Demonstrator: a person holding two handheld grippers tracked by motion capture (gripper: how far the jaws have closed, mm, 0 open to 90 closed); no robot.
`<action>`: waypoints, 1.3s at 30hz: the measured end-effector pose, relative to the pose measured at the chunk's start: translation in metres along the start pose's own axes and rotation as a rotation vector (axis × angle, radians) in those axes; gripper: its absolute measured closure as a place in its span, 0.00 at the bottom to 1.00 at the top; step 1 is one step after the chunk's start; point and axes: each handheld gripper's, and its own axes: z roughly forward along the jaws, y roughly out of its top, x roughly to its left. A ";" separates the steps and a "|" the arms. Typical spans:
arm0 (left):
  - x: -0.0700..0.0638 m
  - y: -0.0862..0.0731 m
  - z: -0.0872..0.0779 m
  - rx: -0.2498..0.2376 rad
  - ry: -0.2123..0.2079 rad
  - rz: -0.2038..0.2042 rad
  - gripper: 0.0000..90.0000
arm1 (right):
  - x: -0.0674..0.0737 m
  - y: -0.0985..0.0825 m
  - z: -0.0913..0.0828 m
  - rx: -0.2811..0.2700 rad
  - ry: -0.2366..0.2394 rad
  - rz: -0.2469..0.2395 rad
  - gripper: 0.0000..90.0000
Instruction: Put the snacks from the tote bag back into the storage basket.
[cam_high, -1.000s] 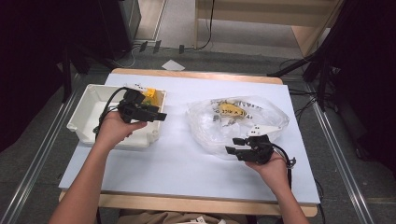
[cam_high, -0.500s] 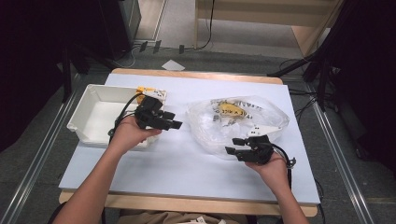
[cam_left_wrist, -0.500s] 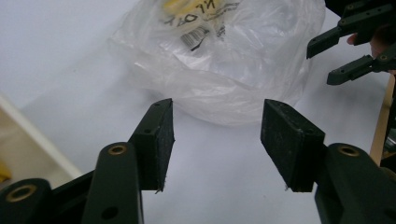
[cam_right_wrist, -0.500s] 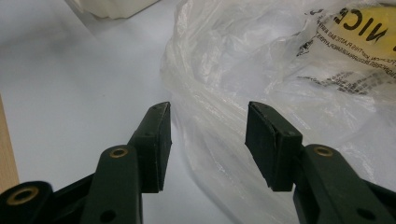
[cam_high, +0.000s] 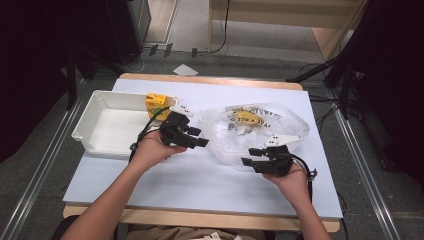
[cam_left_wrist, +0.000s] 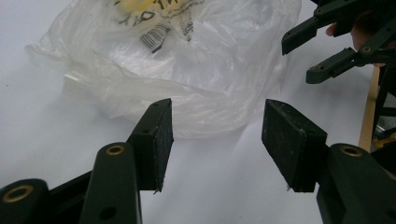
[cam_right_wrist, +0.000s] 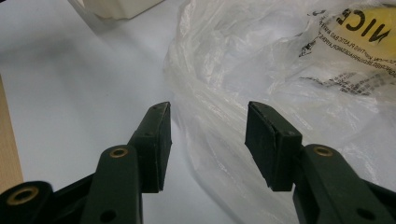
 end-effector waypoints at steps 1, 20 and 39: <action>-0.001 0.000 0.002 0.004 -0.003 0.007 0.49 | 0.000 0.000 0.000 0.001 -0.001 0.003 0.58; -0.024 -0.005 0.032 0.069 -0.032 0.081 0.47 | 0.000 0.000 -0.001 -0.002 0.009 0.002 0.58; -0.022 -0.007 0.037 0.087 -0.038 0.071 0.45 | 0.000 0.000 0.000 0.003 0.014 -0.004 0.58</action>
